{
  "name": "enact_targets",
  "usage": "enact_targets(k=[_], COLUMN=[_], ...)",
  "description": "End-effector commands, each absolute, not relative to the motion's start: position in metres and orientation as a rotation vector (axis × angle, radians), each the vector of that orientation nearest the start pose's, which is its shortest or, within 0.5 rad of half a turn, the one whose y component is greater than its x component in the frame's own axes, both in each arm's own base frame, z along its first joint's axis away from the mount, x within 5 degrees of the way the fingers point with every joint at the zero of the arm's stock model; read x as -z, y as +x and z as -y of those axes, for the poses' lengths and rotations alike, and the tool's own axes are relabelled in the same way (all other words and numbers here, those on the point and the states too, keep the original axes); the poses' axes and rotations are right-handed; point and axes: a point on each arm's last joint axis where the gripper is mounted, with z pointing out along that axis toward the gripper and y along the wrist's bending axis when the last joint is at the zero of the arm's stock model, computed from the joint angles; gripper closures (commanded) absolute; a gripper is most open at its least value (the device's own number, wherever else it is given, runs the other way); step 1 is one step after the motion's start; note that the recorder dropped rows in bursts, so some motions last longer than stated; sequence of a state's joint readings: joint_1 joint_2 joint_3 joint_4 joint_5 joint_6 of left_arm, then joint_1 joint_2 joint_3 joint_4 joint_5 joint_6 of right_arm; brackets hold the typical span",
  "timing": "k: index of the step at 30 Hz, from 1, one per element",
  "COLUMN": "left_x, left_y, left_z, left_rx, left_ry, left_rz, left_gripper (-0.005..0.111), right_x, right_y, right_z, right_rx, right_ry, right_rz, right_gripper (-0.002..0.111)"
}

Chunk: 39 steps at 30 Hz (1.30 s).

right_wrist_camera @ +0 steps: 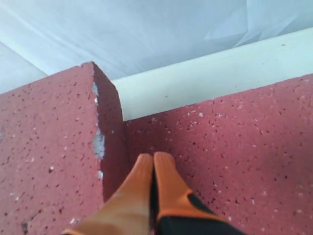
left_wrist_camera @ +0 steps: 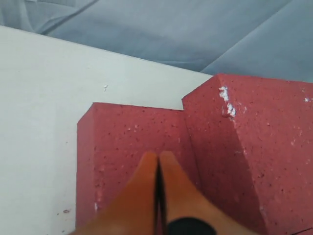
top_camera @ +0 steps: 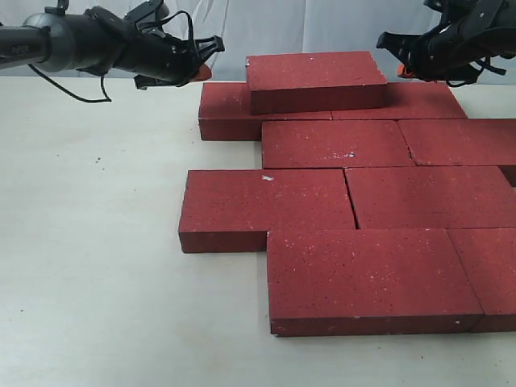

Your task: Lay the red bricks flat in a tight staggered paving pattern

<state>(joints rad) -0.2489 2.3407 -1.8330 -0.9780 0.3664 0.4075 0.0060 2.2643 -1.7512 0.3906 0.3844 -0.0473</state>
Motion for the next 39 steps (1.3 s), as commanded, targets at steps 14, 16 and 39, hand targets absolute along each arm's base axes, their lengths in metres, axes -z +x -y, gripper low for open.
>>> enact_targets(k=[14, 16, 39], left_x=[-0.151, -0.151, -0.151], left_y=[0.515, 0.515, 0.523], left_z=[0.172, 0.172, 0.156], left_rx=[0.836, 0.836, 0.764], left_ry=[-0.221, -0.221, -0.269], left_rz=[-2.268, -2.268, -2.218], left_gripper=[0.107, 0.107, 0.107], right_x=[-0.140, -0.143, -0.154], right_y=[0.527, 0.528, 0.528], right_z=[-0.021, -0.032, -0.051], right_rx=[-0.368, -0.375, -0.465], right_ry=[0.348, 0.265, 0.194], right_rz=[-2.331, -2.350, -2.456], right_gripper=[0.109, 0.109, 0.109])
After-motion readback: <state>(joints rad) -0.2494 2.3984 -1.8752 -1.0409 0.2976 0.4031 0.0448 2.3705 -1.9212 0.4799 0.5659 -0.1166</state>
